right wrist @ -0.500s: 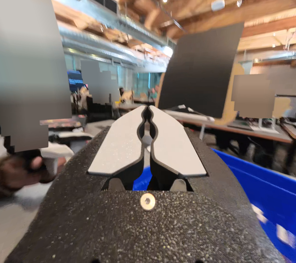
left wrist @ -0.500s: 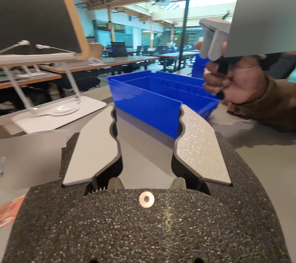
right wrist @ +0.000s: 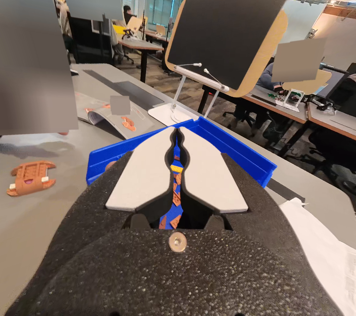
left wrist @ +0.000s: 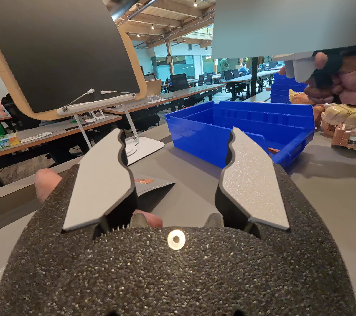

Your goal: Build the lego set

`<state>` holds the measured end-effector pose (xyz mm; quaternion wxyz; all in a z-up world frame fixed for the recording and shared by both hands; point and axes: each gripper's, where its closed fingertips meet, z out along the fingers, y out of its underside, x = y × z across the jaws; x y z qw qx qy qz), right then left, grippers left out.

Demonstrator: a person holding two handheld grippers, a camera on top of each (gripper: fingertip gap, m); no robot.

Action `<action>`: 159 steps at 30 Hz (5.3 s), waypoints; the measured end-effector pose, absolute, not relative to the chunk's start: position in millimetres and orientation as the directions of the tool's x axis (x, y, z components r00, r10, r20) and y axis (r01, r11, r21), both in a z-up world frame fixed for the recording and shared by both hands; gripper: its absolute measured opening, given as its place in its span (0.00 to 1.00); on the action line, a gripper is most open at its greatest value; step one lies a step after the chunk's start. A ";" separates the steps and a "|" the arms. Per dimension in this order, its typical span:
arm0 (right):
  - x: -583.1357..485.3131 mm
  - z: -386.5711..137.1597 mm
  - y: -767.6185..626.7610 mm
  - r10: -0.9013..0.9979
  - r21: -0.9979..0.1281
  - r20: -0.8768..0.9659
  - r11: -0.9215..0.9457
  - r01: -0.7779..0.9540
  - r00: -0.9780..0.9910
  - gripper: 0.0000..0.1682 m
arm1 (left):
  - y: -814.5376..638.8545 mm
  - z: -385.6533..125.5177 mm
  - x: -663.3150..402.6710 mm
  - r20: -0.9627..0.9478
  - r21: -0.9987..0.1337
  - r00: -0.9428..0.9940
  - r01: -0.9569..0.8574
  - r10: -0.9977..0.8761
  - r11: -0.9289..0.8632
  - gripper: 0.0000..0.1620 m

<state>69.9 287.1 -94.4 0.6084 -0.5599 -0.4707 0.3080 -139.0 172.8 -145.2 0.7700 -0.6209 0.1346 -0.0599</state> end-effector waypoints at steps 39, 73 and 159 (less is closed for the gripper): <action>41.5 -237.3 364.3 0.815 -0.230 0.356 0.550 0.803 -0.457 0.17 | 166.0 -178.1 -127.0 -0.313 -0.945 0.911 -0.271 -0.270 0.180 0.35; 47.0 -285.8 397.1 0.764 0.135 0.251 0.581 0.803 -0.595 0.20 | 166.2 -185.3 -125.4 -0.295 -0.954 0.914 -0.268 -0.280 0.132 0.35; 92.2 -213.7 290.3 0.682 -0.224 0.426 0.716 0.661 -0.594 0.11 | 165.0 -205.2 -109.0 -0.235 -0.969 0.860 -0.242 -0.452 0.043 0.00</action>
